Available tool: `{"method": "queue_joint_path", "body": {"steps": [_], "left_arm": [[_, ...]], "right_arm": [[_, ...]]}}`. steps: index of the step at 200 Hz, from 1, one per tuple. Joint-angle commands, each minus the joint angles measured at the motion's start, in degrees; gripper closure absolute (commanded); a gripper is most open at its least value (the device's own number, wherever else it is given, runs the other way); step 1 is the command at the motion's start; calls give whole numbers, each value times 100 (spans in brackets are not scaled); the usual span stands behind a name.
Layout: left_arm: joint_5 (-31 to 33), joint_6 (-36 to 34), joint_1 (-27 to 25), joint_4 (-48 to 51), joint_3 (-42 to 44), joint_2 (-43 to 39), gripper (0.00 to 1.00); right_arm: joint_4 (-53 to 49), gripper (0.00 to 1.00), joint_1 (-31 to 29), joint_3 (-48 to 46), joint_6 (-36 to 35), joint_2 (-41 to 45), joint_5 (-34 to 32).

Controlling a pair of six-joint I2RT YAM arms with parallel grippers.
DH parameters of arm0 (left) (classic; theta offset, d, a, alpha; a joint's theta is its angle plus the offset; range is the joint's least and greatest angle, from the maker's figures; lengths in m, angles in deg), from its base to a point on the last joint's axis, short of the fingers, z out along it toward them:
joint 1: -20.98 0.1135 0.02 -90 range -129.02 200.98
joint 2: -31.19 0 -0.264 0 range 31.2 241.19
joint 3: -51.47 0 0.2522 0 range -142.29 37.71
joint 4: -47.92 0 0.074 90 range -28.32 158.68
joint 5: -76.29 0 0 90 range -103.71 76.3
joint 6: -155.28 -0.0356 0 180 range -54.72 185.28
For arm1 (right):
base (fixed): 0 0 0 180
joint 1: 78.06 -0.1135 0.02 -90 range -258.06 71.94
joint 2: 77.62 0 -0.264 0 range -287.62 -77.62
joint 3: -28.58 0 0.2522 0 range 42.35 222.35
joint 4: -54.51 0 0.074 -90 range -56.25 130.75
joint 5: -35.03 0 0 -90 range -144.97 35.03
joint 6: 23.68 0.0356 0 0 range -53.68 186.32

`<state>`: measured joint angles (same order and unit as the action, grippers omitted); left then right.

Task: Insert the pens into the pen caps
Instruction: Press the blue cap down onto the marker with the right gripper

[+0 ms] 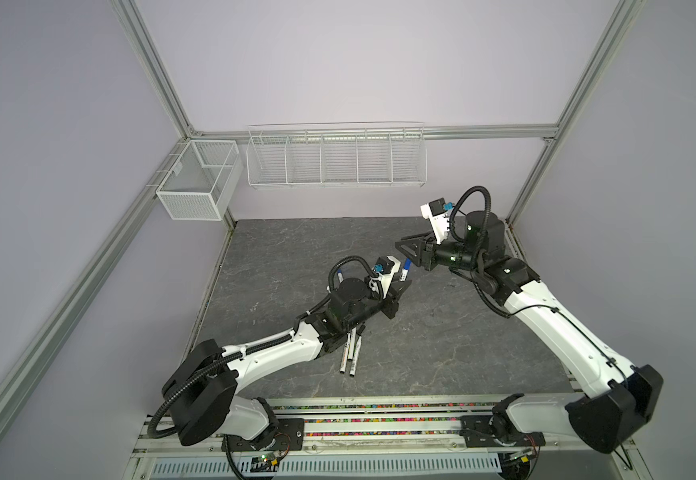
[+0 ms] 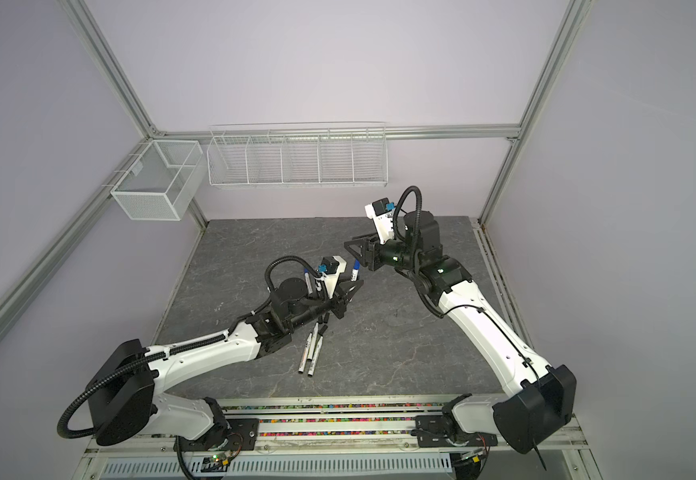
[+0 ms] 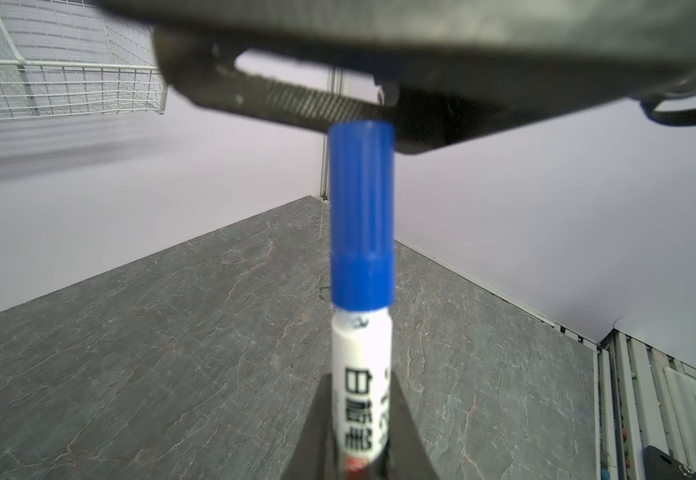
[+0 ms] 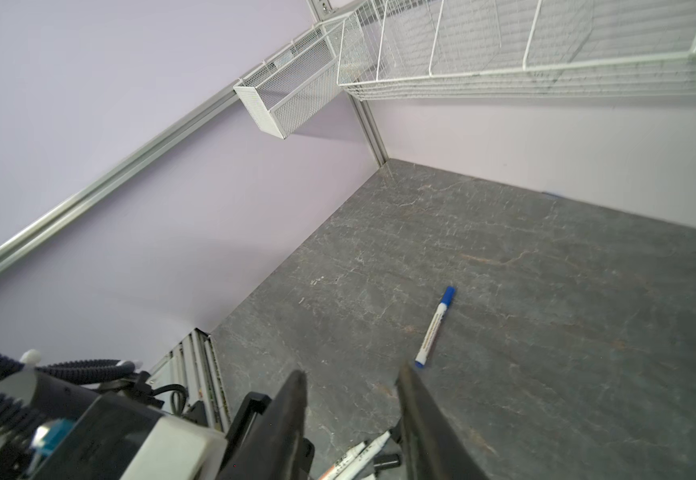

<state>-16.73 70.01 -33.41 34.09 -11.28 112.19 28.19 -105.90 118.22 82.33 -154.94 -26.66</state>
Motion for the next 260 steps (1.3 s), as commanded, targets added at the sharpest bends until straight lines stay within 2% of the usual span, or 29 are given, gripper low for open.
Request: {"method": "queue_joint_path", "body": {"steps": [1,30,83,110,138,184,242,260], "left_arm": [[22,-172,-30,-185,12,-139,100],[65,-232,-34,-167,-10,-102,100],[103,-227,-28,-37,-149,43,100],[53,-226,-33,7,-208,114,100],[-12,-245,-28,75,-259,153,100],[22,-254,-28,159,-212,198,100],[113,-235,-28,102,-181,154,100],[200,-234,-28,24,-190,145,100]], "right_arm": [[-253,72,-123,93,-186,-17,94],[-264,80,-169,-106,-140,92,138],[-383,83,-236,-301,-116,243,247],[-473,83,-275,-310,-186,285,255],[-454,75,-267,-275,-211,331,139],[-432,74,-246,-94,-249,279,86],[-535,78,-251,-92,-316,260,123],[-598,83,-256,-140,-332,277,131]]}}
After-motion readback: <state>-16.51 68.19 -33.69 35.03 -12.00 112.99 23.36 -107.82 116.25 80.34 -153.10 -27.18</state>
